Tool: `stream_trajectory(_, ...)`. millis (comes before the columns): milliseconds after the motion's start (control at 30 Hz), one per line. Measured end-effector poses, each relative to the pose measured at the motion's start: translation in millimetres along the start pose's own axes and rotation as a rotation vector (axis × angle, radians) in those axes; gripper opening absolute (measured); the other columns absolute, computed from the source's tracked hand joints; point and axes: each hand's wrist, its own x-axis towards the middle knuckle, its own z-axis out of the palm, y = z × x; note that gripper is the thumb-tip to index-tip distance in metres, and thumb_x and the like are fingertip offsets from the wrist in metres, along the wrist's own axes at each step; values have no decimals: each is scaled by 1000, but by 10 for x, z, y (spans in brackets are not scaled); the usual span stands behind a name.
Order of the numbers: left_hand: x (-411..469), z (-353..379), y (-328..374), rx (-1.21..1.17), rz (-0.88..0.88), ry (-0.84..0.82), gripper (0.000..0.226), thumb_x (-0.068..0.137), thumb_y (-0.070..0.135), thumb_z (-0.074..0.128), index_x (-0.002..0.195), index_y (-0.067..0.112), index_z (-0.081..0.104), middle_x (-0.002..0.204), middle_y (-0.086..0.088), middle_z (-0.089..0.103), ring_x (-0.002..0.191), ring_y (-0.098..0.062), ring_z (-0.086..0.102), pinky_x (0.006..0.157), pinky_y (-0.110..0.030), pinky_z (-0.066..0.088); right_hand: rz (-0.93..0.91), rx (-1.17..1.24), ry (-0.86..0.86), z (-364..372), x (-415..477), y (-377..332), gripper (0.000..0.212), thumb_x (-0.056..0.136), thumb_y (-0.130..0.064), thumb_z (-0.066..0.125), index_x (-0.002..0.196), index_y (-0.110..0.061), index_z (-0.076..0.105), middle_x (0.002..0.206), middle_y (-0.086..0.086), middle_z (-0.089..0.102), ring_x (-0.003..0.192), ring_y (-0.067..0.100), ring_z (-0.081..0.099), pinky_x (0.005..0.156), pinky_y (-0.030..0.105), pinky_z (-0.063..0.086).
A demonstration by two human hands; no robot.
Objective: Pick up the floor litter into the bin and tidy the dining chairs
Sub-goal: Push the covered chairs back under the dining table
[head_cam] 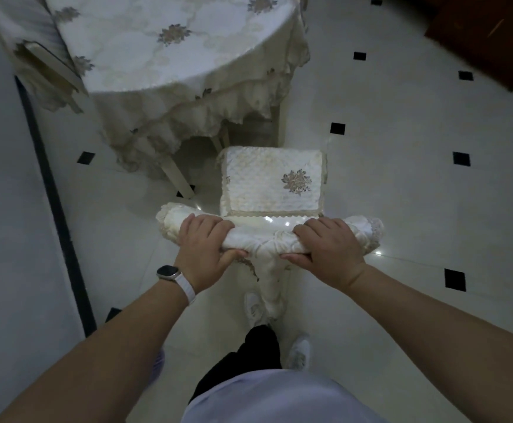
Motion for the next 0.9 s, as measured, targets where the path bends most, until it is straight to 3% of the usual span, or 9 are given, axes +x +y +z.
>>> stream_trajectory(267,758,-62,-184,-21,45,133,61,84,69,51,95,12,70,87,-6,64,87,-25,54,87,-41,36,-8,-12,50,-39,667,355,59,94,-64,45,89,-9,67,79,5,63,68,27,57,63,37,45)
stream_trajectory(533,1501,-206,-412,-37,59,176,63,88,71,45,95,13,71,89,-3,67,86,-28,61,84,-44,41,23,-28,124,6,1378,624,51,88,-58,56,84,-8,67,75,5,63,65,26,56,55,34,45)
stream_trajectory(900,1975,-267,-353,-69,-26,189,52,79,63,59,92,15,73,88,0,70,84,-25,64,82,-43,45,-12,-47,191,34,1802,989,56,93,-60,48,77,-10,67,67,2,58,58,22,52,50,29,37)
